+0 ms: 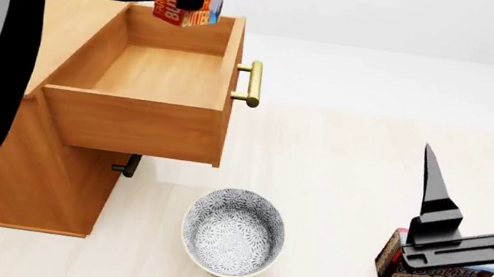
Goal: Put the butter at the back in the top drawer of the cabinet and close it.
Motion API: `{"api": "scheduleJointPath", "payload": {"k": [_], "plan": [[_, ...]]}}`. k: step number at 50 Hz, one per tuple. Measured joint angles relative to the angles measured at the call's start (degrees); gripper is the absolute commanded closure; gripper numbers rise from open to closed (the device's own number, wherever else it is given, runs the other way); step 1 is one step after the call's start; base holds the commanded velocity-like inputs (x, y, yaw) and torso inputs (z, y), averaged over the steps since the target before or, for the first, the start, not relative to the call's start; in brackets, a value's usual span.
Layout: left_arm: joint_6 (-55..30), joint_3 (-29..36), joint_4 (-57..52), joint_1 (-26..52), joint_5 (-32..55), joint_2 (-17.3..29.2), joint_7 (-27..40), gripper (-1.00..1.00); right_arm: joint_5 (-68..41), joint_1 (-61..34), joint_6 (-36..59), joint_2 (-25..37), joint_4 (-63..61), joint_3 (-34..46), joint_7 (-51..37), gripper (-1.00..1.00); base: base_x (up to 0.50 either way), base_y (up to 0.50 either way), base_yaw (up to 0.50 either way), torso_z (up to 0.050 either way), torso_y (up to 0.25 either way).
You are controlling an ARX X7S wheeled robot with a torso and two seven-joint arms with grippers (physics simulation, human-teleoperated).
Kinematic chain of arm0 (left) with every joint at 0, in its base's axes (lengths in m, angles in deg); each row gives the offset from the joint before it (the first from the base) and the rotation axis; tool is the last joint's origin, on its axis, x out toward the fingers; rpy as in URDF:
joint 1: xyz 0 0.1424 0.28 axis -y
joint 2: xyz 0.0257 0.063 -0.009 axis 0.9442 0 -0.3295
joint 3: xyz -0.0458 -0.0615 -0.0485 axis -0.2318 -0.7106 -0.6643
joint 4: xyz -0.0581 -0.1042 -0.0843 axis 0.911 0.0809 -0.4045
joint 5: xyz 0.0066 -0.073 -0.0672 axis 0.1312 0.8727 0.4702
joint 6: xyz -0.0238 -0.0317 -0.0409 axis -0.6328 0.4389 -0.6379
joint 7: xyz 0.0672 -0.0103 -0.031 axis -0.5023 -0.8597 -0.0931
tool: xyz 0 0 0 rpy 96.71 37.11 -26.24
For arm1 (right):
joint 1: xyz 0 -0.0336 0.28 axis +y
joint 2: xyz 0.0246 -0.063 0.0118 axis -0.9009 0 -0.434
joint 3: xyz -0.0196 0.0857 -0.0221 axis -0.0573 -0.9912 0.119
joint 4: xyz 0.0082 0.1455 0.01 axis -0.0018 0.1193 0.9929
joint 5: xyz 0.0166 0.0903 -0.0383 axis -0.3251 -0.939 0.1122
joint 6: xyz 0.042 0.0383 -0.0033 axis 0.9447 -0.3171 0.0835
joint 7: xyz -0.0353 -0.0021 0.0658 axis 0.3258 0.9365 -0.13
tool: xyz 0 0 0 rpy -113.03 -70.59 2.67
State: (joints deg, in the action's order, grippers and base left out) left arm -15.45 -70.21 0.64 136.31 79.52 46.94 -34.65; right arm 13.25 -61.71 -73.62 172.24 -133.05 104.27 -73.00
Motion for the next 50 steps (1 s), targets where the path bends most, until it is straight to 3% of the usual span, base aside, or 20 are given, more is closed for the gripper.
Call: {"api": "scheduleJointPath", "payload": {"k": [11, 34, 50], "plan": [[0.4, -4.2, 0.0, -1.9, -3.0, -1.0, 2.8, 1.00, 1.2, 0.8, -0.4, 0.1, -0.7, 0.4, -1.0, -1.00, 0.00, 0.00, 0.00, 0.001, 0.001], [1.4, -3.7, 0.0, -5.3, 2.0, -1.6, 9.7, 1.00, 3.3, 2.6, -1.8, 0.2, -0.6, 1.4, -2.3, -1.00, 0.00, 0.00, 0.00, 0.000, 0.001], [1.5, -7.1, 0.0, -6.7, -0.7, -1.6, 11.5, 1.00, 3.4, 3.1, -1.8, 0.2, -0.6, 1.3, -2.8, -1.00, 0.00, 0.00, 0.00, 0.000, 0.001]]}}
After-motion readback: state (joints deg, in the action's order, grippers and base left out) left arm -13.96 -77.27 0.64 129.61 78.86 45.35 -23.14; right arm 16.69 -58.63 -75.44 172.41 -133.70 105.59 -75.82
